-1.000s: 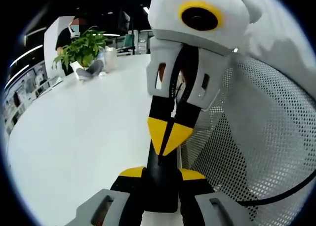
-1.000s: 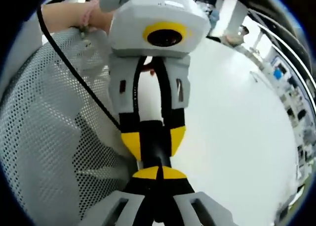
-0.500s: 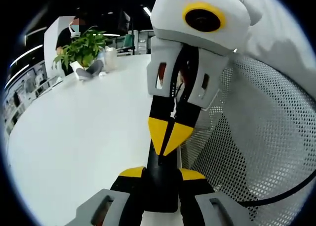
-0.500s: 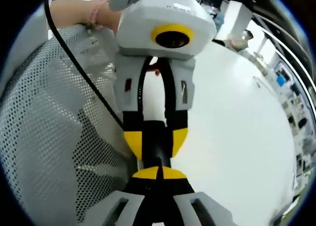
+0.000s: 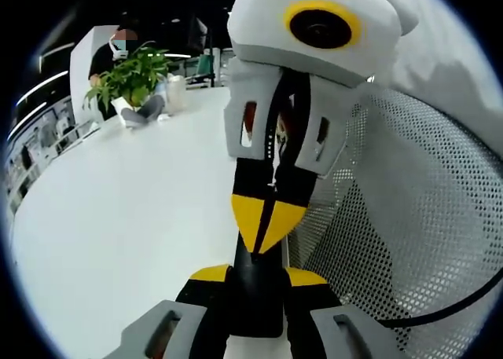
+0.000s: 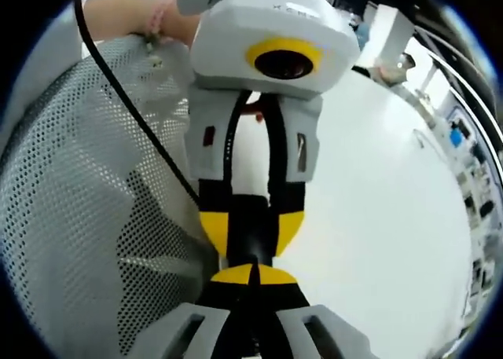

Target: Press the specified remote control buttons in sequence, fully releasing each button before pressing the next.

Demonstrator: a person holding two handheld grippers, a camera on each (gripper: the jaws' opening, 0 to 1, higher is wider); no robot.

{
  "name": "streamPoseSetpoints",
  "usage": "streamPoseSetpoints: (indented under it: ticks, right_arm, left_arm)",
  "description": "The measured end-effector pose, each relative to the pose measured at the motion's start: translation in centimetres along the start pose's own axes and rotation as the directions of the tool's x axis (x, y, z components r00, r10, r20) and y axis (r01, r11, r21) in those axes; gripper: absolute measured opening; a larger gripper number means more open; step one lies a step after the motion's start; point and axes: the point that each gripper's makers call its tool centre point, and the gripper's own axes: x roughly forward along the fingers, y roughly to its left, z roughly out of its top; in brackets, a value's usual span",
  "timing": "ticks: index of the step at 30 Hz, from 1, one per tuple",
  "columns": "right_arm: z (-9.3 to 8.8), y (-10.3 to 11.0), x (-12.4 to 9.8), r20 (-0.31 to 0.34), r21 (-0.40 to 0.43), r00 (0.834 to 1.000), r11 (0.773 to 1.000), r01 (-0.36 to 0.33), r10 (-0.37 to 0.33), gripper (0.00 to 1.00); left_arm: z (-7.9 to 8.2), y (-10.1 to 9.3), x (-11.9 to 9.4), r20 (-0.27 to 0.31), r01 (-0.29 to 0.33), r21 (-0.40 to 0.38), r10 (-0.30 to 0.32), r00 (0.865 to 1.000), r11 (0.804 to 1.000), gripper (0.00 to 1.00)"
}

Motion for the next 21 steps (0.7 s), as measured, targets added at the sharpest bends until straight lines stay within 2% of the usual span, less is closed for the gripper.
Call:
streamPoseSetpoints:
  ticks: [4, 7, 8, 10, 14, 19, 21]
  right_arm:
    - [0.02, 0.15, 0.08, -0.029, -0.131, 1.0, 0.991, 0.004, -0.008, 0.0]
    - [0.06, 0.14, 0.13, -0.036, -0.139, 0.999, 0.99, 0.014, -0.019, 0.0]
    - [0.04, 0.01, 0.12, -0.03, -0.126, 0.999, 0.992, 0.018, -0.022, 0.0]
    - [0.07, -0.08, 0.08, -0.002, -0.041, 1.0, 0.999, 0.014, -0.014, 0.0]
    - [0.08, -0.26, -0.03, 0.027, 0.079, 1.0, 0.997, -0.003, 0.001, 0.0]
    - [-0.04, -0.21, -0.15, 0.07, 0.127, 0.997, 0.992, 0.018, -0.027, 0.0]
    - [-0.05, -0.12, -0.22, 0.089, 0.172, 0.995, 0.985, 0.02, -0.036, 0.0]
  left_arm:
    - [-0.01, 0.04, 0.0, -0.001, -0.001, 0.002, 0.001, 1.0, 1.0, 0.25]
    - [-0.03, 0.12, -0.01, -0.002, -0.004, 0.003, 0.004, 1.0, 1.0, 0.25]
    - [-0.06, 0.18, -0.02, -0.003, -0.007, 0.003, 0.008, 1.0, 1.0, 0.25]
    - [-0.07, 0.22, 0.0, -0.004, -0.009, 0.003, 0.009, 1.0, 1.0, 0.25]
    - [-0.08, 0.24, 0.03, -0.004, -0.009, 0.004, 0.009, 1.0, 1.0, 0.25]
    - [-0.08, 0.26, 0.05, -0.004, -0.009, 0.004, 0.009, 1.0, 1.0, 0.25]
    - [-0.08, 0.27, 0.05, -0.004, -0.009, 0.004, 0.009, 1.0, 1.0, 0.25]
